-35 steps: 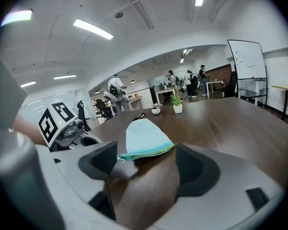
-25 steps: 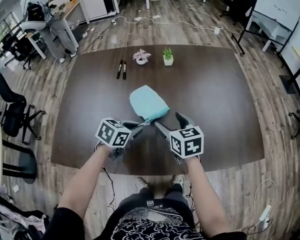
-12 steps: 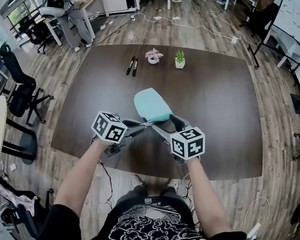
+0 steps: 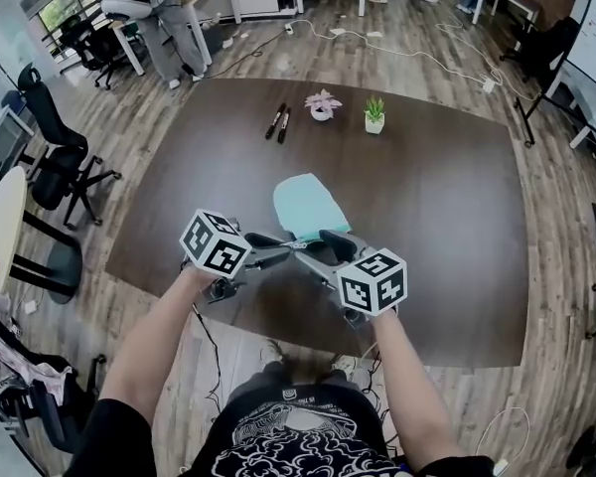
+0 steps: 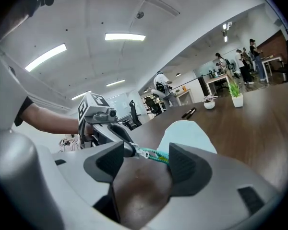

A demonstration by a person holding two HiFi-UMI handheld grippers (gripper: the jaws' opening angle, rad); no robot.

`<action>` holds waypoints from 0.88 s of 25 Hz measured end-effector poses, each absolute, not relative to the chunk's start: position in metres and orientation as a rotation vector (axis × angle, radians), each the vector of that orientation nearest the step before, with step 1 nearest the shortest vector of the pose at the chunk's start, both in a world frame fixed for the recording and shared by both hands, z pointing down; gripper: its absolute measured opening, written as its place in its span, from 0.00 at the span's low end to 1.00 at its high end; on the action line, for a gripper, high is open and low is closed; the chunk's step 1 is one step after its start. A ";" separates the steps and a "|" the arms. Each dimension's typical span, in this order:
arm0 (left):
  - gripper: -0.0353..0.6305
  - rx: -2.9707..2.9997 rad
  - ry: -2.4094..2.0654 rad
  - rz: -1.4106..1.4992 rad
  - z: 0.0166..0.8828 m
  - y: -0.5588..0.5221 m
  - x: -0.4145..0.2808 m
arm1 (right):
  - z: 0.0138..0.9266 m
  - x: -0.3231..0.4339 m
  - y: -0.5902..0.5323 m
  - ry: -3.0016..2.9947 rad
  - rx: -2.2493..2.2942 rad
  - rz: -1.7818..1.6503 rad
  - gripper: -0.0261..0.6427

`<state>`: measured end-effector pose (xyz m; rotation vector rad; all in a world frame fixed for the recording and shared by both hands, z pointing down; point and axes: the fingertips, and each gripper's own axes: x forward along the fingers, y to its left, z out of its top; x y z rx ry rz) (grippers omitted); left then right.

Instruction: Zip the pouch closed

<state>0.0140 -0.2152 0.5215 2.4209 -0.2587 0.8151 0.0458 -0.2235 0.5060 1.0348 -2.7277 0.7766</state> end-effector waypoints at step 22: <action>0.09 2.416 -0.256 0.829 0.524 -0.213 0.014 | 0.519 0.035 -0.216 -2.804 0.828 0.825 0.30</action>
